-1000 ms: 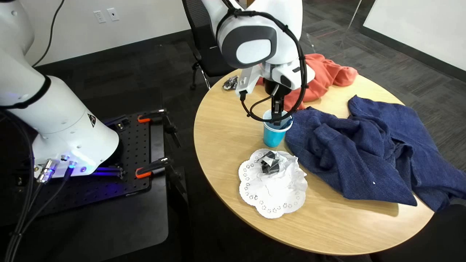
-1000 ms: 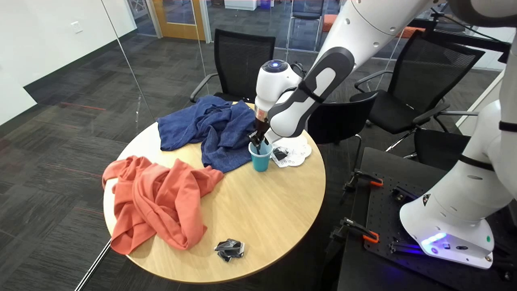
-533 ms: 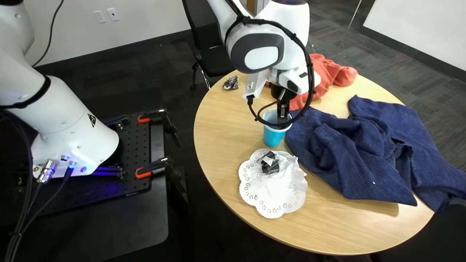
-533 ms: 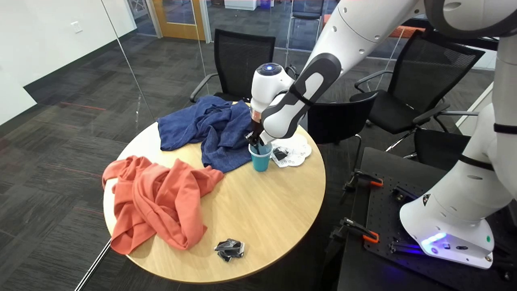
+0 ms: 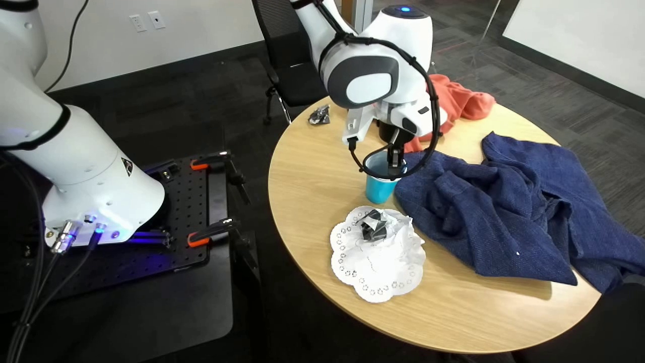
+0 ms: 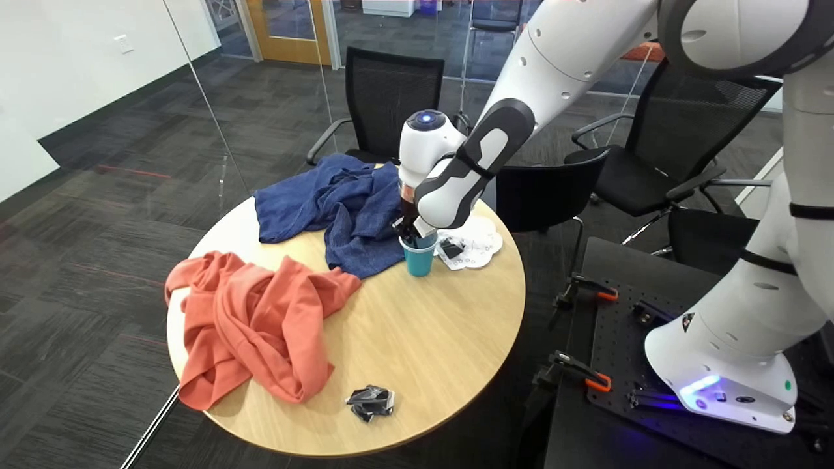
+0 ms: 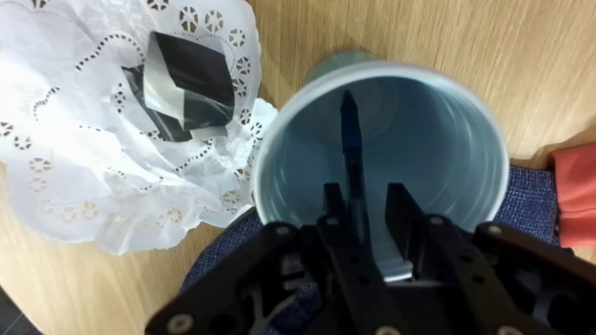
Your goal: Take the pen out of the light blue cup
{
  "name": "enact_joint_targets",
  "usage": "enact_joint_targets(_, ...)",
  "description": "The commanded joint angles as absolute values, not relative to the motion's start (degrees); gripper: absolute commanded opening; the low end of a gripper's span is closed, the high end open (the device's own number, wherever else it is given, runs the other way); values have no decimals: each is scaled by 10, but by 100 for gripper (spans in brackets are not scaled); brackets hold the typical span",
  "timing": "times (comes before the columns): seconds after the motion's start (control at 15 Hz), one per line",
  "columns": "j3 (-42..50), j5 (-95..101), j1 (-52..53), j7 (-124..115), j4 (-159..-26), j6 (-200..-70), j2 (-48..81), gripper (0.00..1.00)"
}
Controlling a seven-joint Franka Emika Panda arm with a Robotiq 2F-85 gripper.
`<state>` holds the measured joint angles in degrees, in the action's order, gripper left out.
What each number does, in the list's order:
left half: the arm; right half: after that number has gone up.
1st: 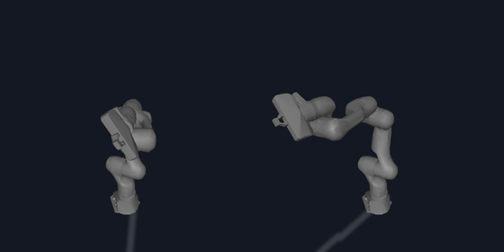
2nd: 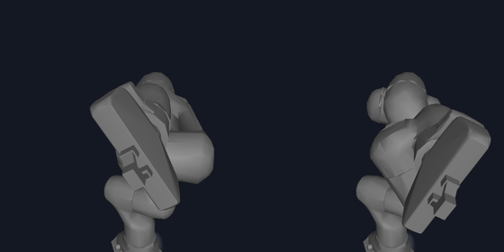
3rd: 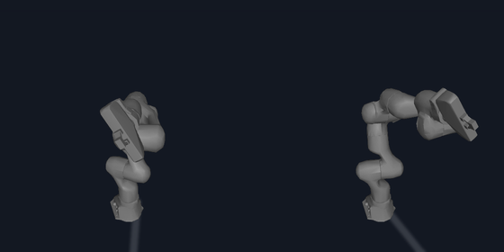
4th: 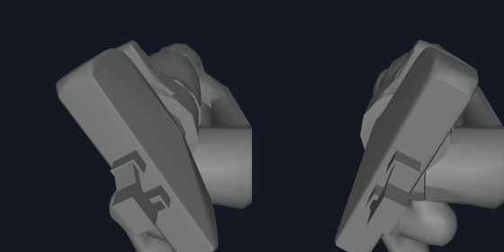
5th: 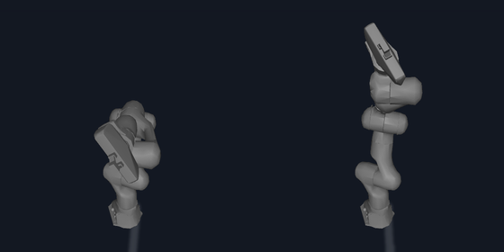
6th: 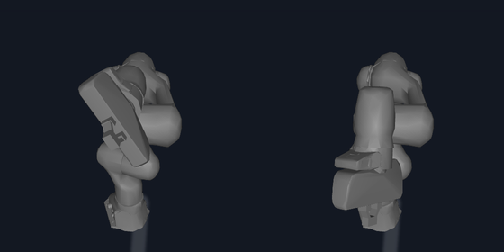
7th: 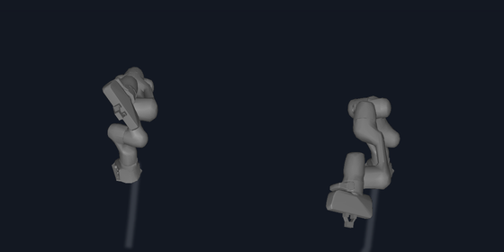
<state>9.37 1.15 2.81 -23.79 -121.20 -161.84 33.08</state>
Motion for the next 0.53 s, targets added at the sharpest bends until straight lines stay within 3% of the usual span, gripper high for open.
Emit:
enact_joint_targets(0.0,111,5,45,-235,-1198,-1629,345,7)
enact_joint_targets(0.13,115,6,50,-237,-1199,-1631,346,0)
enact_joint_targets(0.47,135,10,70,-245,-1230,-1650,322,4)
